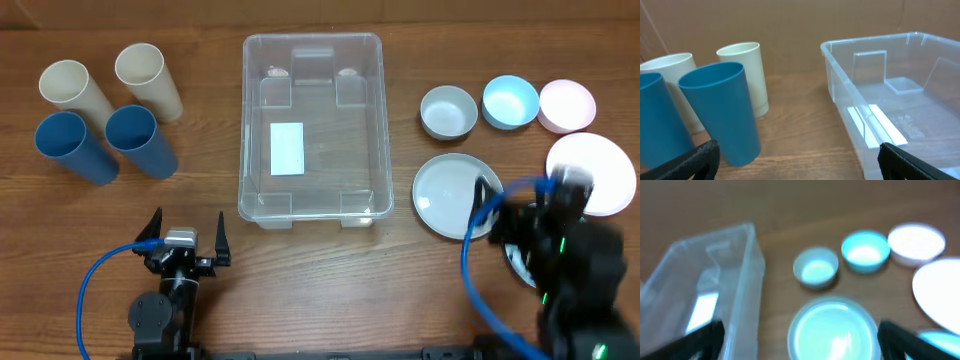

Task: Pack container
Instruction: 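Move the right gripper to the white plate and grasp its rim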

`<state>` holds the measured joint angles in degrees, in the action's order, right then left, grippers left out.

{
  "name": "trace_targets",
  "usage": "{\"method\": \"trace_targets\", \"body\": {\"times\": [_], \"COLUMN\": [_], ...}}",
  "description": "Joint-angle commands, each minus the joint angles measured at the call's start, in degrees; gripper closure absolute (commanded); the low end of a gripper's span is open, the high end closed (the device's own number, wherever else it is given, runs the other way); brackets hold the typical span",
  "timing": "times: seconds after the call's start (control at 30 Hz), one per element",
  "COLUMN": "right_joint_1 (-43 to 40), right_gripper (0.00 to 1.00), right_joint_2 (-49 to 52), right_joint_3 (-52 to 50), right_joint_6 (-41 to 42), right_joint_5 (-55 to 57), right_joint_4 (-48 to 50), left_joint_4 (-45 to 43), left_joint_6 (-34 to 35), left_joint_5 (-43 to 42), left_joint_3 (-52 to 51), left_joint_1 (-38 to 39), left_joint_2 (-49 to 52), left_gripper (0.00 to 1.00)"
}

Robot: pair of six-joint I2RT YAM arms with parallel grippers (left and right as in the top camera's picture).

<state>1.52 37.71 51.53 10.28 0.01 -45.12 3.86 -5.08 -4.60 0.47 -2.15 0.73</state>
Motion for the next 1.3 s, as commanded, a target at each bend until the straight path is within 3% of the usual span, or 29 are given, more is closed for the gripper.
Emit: {"method": "trace_targets", "body": {"times": [0.0,0.3,0.4,0.6,0.77,1.27], "right_joint_1": [-0.2,-0.9,-4.5,-9.6,-12.0,-12.9], "right_gripper": [0.0,0.0,0.0,0.06,0.19,0.2], "right_joint_2": [15.0,35.6,40.0,48.0,52.8,53.1], "right_joint_3": [15.9,20.1,20.1,18.9,16.0,-2.7], "right_joint_6": [0.1,1.0,8.2,14.5,18.9,17.9], "right_joint_5": [-6.7,-9.7,-3.1,0.6,1.5,1.4], "right_joint_4": [-11.2,-18.1,-20.4,-22.1,-18.2,3.6], "left_joint_4": [0.0,0.0,0.0,0.0,0.0,0.0], "left_joint_6": [-0.1,-0.1,-0.1,-0.1,-0.1,-0.1], "left_joint_5": [-1.0,-1.0,-1.0,-1.0,-1.0,-1.0], "left_joint_3": [-0.2,-0.2,-0.2,-0.2,-0.2,-0.2], "left_joint_1": [-0.5,-0.5,-0.5,-0.5,-0.5,-0.5], "left_joint_2": [-0.4,-0.4,-0.4,-0.4,-0.4,-0.4], "left_gripper": [0.0,0.0,0.0,0.0,0.0,0.0]}}
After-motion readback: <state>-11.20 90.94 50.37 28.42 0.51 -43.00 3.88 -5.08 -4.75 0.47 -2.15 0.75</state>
